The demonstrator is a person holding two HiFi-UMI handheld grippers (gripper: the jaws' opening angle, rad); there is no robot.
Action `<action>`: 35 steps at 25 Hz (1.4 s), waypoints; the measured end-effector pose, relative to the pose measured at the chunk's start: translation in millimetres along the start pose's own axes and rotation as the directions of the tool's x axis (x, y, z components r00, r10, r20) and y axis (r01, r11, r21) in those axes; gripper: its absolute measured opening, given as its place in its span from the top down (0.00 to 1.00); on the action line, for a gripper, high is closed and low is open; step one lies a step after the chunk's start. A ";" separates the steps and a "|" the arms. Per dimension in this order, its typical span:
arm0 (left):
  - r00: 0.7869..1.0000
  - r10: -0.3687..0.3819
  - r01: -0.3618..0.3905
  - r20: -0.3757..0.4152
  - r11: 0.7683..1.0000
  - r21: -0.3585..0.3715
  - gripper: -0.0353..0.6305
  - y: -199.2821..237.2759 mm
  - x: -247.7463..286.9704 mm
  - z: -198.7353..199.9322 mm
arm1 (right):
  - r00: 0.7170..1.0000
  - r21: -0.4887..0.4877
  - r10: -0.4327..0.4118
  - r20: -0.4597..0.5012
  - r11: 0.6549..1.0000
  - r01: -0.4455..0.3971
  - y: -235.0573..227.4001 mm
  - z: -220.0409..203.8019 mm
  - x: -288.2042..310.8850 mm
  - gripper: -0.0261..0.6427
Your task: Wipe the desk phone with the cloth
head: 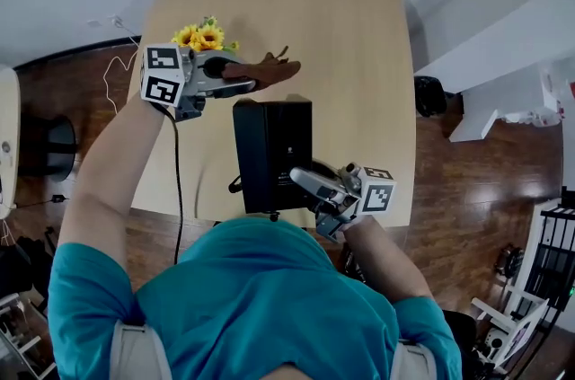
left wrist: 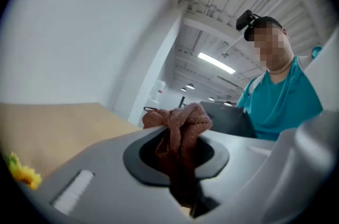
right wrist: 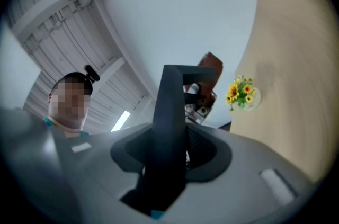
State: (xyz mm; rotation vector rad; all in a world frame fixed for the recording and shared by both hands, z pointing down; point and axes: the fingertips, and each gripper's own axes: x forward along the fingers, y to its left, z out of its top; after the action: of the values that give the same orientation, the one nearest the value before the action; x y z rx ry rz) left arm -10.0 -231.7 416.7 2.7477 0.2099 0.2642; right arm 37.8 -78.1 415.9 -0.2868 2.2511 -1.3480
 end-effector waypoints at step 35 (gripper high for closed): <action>0.933 -0.300 0.331 -0.197 0.933 0.144 0.84 -82.6 22.4 40.5 | 0.974 -0.051 -0.217 -0.061 0.976 0.214 -79.0 -9.2 -16.4 0.72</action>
State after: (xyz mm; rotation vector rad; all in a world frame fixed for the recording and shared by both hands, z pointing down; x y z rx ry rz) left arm 11.1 -165.7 352.1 2.8037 0.7495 0.4117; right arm 41.4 -102.7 493.1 -0.5224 2.3622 -1.4358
